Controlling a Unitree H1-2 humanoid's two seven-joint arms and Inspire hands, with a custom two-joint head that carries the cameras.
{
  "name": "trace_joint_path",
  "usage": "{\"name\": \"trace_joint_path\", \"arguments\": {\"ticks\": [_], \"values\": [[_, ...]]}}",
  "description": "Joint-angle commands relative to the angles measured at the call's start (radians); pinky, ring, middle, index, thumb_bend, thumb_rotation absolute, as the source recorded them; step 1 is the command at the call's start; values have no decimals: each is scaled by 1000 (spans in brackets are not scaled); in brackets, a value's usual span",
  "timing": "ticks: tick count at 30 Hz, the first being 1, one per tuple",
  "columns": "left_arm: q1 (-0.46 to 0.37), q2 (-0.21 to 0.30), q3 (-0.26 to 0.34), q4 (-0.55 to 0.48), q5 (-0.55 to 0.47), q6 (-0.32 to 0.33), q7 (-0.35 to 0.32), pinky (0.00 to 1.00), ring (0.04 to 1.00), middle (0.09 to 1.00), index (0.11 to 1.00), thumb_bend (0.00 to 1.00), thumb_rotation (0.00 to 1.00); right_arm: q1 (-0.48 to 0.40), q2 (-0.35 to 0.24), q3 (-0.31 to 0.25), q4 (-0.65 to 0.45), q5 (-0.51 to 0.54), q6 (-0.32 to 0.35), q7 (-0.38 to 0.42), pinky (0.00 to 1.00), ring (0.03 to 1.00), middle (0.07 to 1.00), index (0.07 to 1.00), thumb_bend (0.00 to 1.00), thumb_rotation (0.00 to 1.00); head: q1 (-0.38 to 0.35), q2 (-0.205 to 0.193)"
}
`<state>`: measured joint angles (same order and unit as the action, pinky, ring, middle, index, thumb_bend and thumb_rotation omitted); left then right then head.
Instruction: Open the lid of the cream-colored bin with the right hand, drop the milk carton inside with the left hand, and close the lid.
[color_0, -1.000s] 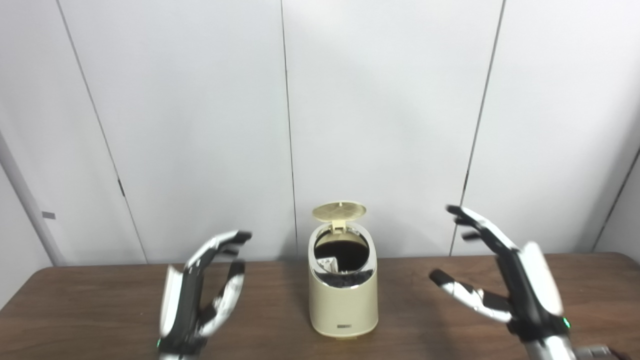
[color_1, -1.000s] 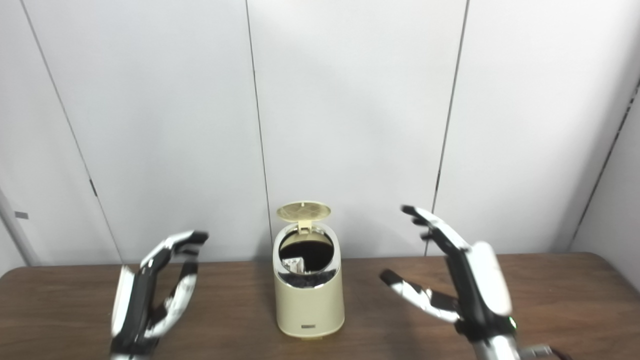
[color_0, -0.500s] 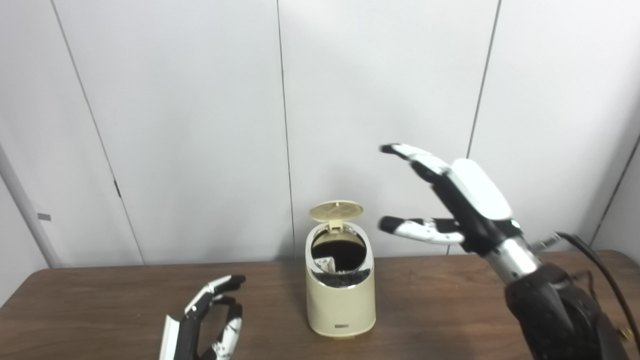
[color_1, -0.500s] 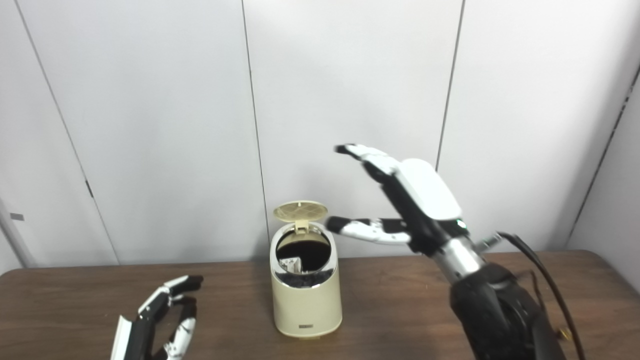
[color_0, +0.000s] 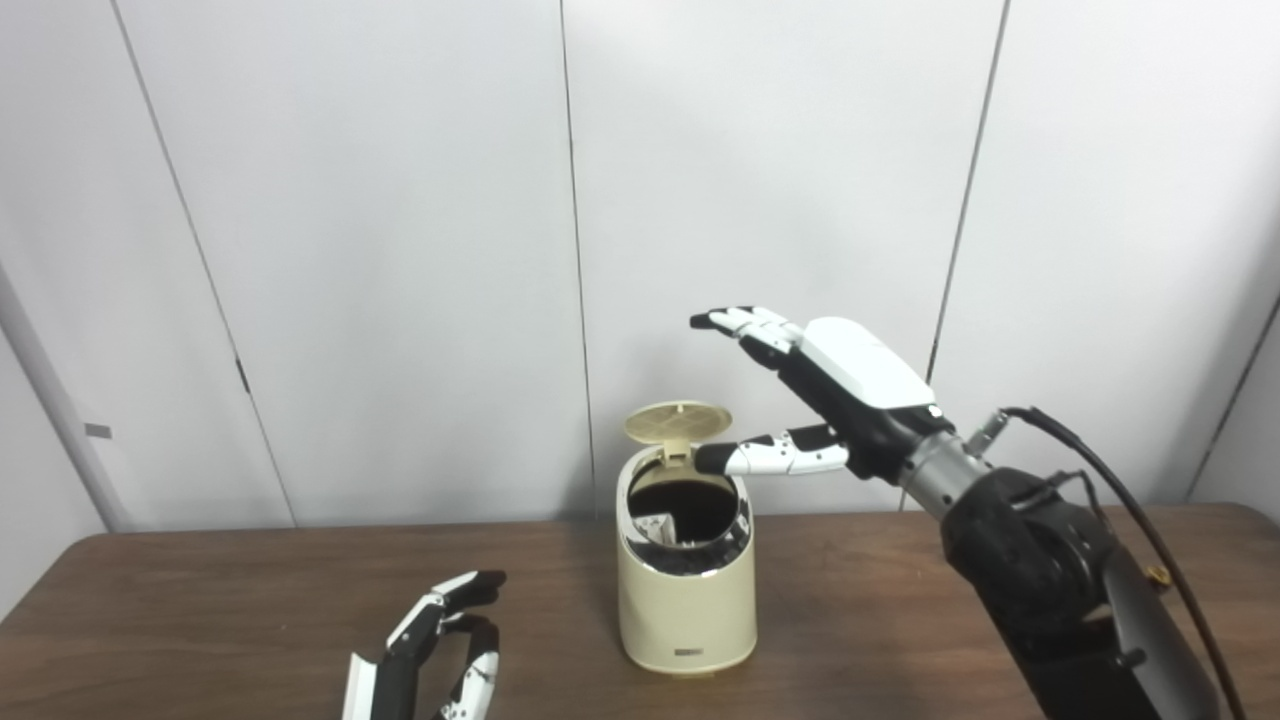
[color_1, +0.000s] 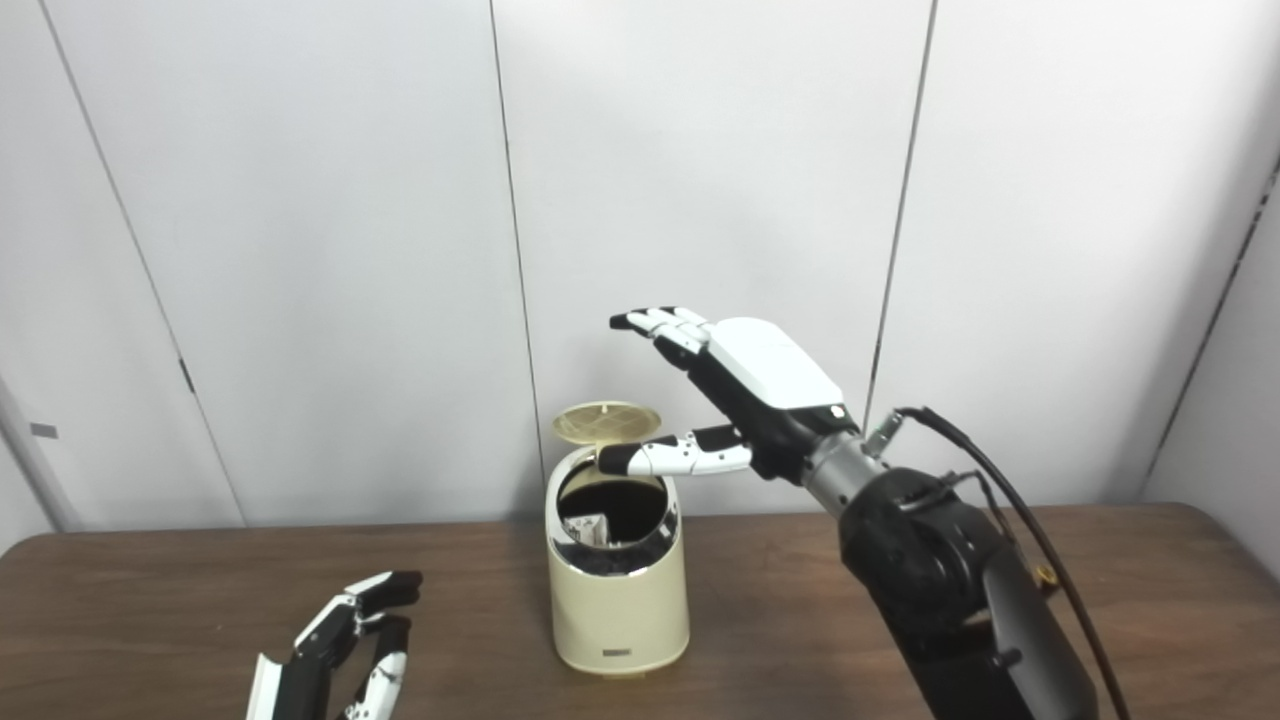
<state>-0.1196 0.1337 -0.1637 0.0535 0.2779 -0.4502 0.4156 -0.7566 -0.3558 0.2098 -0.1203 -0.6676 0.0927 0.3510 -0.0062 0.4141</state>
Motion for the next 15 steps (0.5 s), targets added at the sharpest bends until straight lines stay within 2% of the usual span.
{"name": "trace_joint_path", "arguments": {"ticks": [1,7,15], "values": [[20,-14,7,-14,-12,-19,-13,640,723,744,736,194,508,-65,6,2,-12,-1,-1,-5,838,953,935,914,659,861,3,6],[31,-25,30,-4,-17,-19,-34,645,725,747,743,193,503,-74,34,28,21,-4,34,12,793,924,893,873,657,809,2,13],[38,-43,62,-11,-9,-18,-57,638,722,743,742,201,523,-52,45,38,20,-13,54,12,759,875,875,824,723,787,2,27]]}}
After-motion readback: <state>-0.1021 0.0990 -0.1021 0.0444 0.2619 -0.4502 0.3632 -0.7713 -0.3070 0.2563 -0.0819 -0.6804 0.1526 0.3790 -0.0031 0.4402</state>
